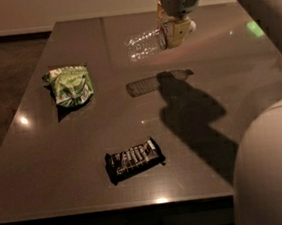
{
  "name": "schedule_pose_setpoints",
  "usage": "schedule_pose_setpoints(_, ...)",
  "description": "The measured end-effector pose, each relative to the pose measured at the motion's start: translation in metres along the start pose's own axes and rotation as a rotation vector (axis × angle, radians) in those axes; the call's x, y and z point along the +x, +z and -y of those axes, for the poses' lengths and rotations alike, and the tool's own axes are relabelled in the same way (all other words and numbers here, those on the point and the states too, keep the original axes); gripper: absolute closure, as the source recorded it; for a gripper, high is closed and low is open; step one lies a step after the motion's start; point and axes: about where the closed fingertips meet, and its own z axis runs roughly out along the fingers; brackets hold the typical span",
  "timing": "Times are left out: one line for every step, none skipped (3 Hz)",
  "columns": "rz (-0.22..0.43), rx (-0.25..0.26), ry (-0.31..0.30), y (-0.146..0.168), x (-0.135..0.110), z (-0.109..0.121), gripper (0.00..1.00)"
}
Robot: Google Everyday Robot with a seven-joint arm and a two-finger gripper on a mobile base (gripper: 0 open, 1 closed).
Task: Place water bottle upright
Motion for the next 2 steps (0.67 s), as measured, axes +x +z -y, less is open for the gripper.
schedule_pose_setpoints(-0.042,0.105,-0.233,-0.0274,-0.0049,0.0078,1.00)
schedule_pose_setpoints(-0.089,0.150,-0.412,-0.0356,-0.0110,0.0090,1.00)
